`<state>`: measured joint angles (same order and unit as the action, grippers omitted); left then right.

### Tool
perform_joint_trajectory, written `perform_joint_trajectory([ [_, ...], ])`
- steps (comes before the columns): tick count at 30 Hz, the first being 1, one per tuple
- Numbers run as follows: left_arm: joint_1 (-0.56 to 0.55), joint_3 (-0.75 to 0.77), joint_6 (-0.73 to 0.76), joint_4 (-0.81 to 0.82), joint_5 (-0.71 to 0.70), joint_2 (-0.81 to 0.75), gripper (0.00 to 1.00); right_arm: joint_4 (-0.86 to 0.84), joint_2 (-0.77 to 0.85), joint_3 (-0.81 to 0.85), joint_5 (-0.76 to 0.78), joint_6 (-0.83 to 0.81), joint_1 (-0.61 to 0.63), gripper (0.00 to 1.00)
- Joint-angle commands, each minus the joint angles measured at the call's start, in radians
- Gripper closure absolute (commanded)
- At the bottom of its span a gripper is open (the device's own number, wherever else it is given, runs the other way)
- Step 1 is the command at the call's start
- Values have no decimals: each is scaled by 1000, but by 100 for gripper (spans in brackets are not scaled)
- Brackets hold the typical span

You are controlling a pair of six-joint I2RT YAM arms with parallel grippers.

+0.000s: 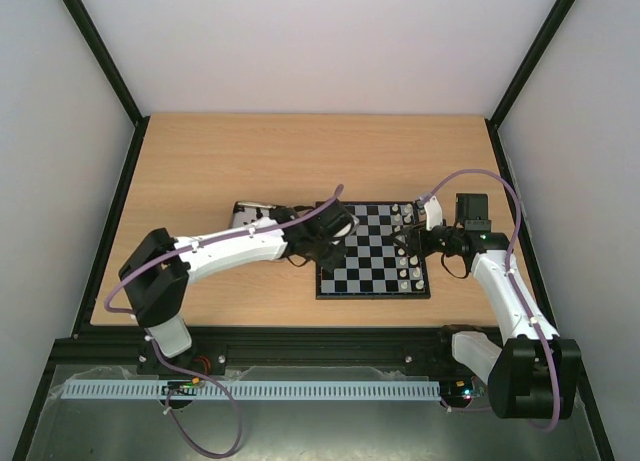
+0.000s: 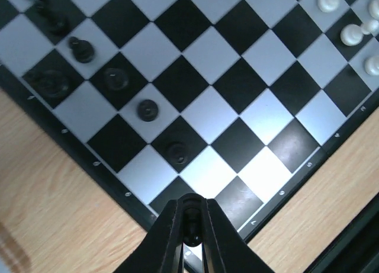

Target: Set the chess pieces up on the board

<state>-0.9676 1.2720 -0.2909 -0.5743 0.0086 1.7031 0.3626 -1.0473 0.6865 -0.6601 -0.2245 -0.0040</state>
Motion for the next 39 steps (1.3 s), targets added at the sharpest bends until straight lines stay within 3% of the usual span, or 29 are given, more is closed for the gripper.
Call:
perform_joint_trajectory([
  [1,-39,32,5,-38,3,57,91,4,10,-8,1,-6,6,52],
  [15,-98,50,5,2,21,152,91,4,8,-11,7,-6,6,52],
  [39,-87,57,-19,23,-37,227,91,3,4,-9,4,-6,6,52],
])
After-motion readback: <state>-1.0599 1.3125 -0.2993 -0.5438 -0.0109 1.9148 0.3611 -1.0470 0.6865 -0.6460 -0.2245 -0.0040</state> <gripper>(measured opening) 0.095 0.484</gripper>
